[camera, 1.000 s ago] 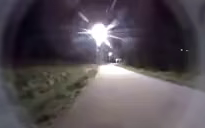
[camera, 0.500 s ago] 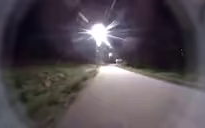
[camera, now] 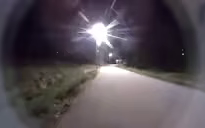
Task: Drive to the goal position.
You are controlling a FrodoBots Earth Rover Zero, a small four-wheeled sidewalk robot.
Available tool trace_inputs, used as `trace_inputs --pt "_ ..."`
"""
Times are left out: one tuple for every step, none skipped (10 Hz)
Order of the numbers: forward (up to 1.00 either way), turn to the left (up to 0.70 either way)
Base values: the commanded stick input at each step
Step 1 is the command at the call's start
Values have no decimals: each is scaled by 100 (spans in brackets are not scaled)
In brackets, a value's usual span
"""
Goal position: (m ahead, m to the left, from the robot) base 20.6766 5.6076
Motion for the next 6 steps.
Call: trace_inputs --pt "70 0" --pt "70 0" --pt "70 0" --pt "70 0" --pt "70 0" --pt "70 0"
